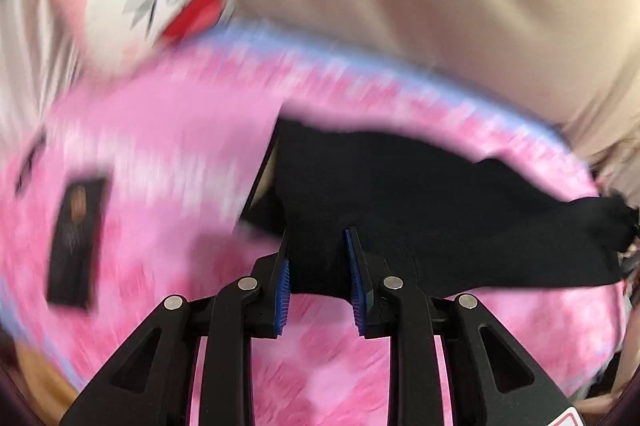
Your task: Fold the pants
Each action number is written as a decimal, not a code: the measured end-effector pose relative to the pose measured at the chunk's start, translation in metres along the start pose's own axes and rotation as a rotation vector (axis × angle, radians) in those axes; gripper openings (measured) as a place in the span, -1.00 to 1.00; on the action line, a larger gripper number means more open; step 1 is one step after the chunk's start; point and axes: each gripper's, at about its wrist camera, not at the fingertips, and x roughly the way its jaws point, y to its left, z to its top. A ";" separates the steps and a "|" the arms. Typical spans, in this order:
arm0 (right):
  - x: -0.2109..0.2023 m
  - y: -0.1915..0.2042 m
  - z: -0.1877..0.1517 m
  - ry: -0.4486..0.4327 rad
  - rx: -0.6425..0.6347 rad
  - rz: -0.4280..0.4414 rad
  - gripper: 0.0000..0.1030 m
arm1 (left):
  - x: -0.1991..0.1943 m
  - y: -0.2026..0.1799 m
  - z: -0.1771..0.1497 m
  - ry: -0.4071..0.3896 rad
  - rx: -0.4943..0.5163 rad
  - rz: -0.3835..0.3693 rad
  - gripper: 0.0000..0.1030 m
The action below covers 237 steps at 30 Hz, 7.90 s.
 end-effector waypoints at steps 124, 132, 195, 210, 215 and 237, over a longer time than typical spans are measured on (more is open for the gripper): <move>0.002 0.256 -0.057 0.125 -0.114 0.078 0.70 | 0.103 0.035 0.064 0.099 -0.015 0.202 -0.84; 0.080 0.376 0.003 0.245 -0.251 0.459 0.58 | 0.019 0.043 0.055 -0.081 -0.140 0.137 -0.11; 0.035 0.444 -0.091 0.517 -0.602 0.906 -0.04 | 0.068 0.027 0.080 0.086 -0.096 0.356 0.83; 0.185 0.436 0.003 0.039 -1.143 0.579 0.64 | 0.101 -0.103 0.041 0.196 0.193 0.111 0.90; 0.158 0.459 -0.028 0.067 -1.364 0.781 0.55 | 0.097 -0.100 0.037 0.208 0.200 0.125 0.90; 0.251 0.465 0.017 0.972 -0.340 1.015 0.07 | 0.097 -0.095 0.036 0.187 0.197 0.124 0.90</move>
